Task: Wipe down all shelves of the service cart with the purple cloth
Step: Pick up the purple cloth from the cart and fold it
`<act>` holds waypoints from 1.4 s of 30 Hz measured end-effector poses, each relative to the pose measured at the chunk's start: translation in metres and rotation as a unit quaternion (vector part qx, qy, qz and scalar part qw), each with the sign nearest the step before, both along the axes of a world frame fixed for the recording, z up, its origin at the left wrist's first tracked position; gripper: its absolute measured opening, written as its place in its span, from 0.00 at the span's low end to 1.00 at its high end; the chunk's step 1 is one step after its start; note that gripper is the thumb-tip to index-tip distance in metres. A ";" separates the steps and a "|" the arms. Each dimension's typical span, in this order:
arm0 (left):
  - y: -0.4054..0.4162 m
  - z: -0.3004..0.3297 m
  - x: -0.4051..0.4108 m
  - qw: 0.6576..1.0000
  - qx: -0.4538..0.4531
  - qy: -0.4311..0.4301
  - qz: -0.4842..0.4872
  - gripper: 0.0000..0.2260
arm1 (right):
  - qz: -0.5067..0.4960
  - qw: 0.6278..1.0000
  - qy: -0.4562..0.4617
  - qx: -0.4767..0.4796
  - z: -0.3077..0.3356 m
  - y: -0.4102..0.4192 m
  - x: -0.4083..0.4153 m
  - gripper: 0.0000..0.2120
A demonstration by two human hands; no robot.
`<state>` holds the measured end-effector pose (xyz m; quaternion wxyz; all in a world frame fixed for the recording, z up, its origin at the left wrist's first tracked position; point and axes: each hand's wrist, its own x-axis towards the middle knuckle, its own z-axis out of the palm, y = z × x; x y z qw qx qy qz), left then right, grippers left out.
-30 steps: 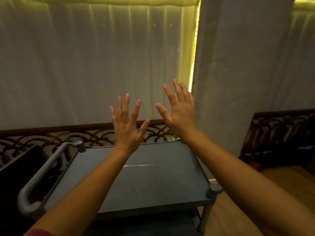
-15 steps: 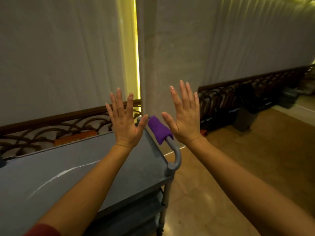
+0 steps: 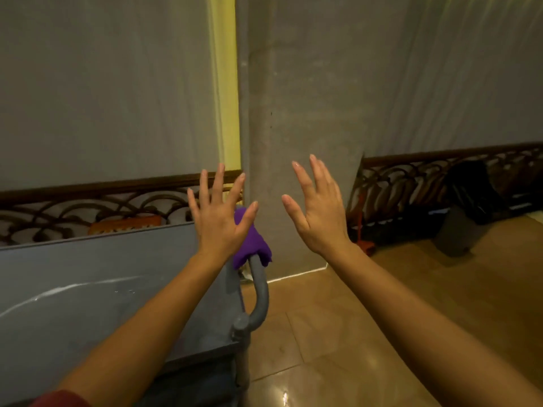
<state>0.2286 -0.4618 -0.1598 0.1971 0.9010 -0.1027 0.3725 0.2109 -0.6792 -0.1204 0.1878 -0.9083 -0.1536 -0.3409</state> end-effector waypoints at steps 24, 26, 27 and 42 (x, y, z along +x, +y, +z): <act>-0.015 -0.115 0.104 0.909 -0.200 0.287 0.227 0.39 | 0.241 0.913 0.317 -0.088 -0.088 0.051 0.244 0.35; -0.017 -0.120 0.105 0.887 -0.201 0.340 0.241 0.41 | 0.259 0.900 0.331 -0.118 -0.103 0.061 0.256 0.32; -0.019 -0.124 0.106 0.875 -0.204 0.360 0.251 0.41 | 0.273 0.890 0.339 -0.132 -0.112 0.067 0.263 0.30; -0.115 -0.132 0.116 0.783 -0.137 0.418 0.440 0.45 | 0.433 0.787 0.286 -0.332 -0.167 0.066 0.345 0.35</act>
